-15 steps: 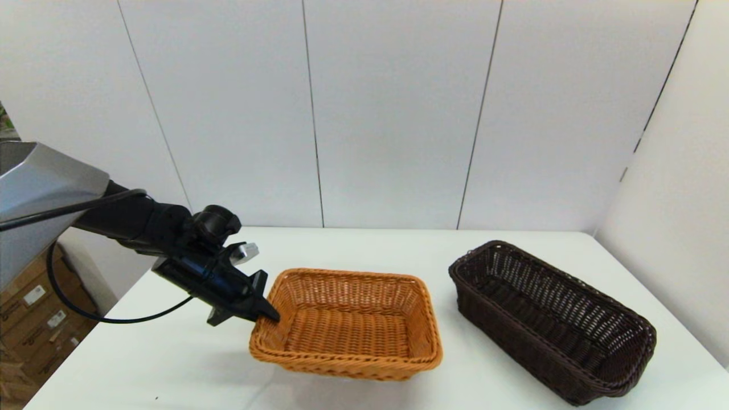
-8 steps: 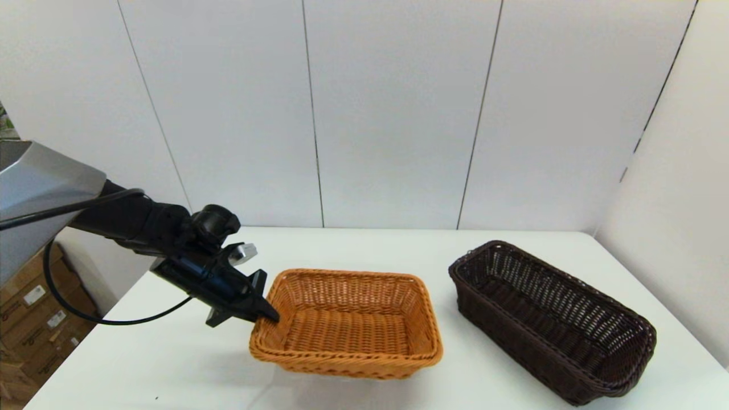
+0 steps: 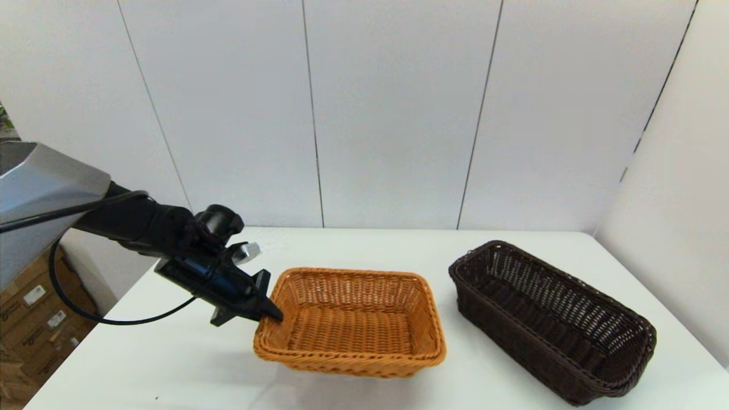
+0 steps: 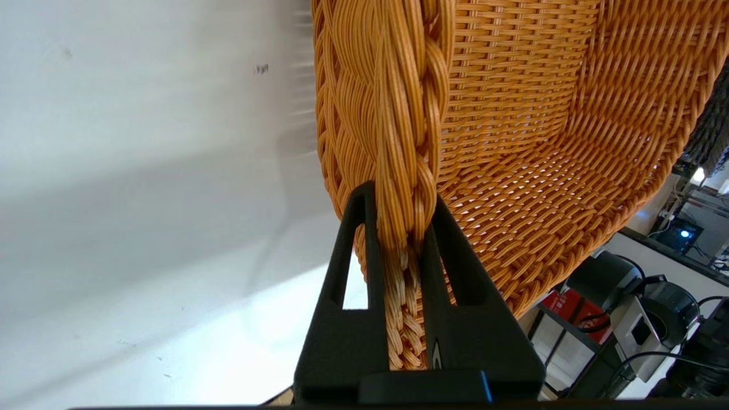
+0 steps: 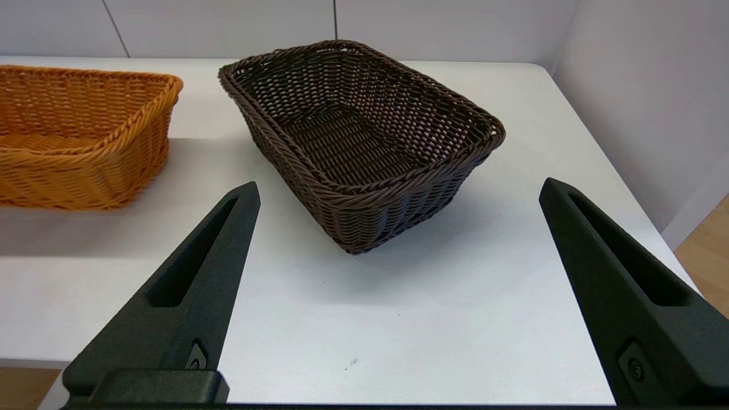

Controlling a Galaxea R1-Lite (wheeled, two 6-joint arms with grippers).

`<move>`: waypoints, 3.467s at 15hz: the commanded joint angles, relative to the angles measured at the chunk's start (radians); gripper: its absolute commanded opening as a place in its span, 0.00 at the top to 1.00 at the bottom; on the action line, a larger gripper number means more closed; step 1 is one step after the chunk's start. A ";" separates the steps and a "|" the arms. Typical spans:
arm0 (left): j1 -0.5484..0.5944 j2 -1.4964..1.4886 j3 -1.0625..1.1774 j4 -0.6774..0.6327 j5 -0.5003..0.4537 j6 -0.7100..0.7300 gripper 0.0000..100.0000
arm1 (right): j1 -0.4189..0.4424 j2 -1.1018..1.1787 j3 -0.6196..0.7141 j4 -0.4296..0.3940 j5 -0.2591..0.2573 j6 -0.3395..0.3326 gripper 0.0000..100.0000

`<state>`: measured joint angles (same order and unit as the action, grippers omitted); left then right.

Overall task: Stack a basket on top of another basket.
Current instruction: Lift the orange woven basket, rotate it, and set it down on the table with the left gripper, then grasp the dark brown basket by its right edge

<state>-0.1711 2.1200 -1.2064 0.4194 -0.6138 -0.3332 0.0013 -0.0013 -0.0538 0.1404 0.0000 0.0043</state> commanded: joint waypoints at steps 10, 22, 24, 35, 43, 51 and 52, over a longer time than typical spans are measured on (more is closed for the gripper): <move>-0.004 0.012 -0.001 0.001 -0.003 -0.010 0.00 | 0.000 0.001 0.000 0.001 0.000 0.000 0.00; -0.004 -0.002 -0.002 0.001 -0.006 -0.012 0.00 | 0.000 0.001 0.000 0.001 0.000 0.000 0.00; -0.004 -0.017 -0.002 0.004 -0.006 -0.012 0.00 | 0.000 0.001 0.000 0.001 0.000 0.000 0.00; -0.030 -0.362 -0.091 0.354 0.126 0.391 0.00 | 0.000 0.001 0.000 0.001 0.000 0.000 0.00; -0.034 -0.816 -0.055 0.446 0.167 0.375 0.00 | 0.000 0.001 0.000 0.001 0.000 0.000 0.00; 0.128 -1.450 0.291 0.481 0.184 0.372 0.00 | 0.000 0.001 0.000 0.001 0.000 0.000 0.00; 0.134 -1.505 0.327 0.481 0.181 0.367 0.00 | 0.000 0.001 0.000 0.001 0.000 0.000 0.00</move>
<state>-0.1009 0.8813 -1.0223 0.8915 -0.4255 0.0389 0.0013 -0.0013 -0.0534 0.1404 0.0000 0.0043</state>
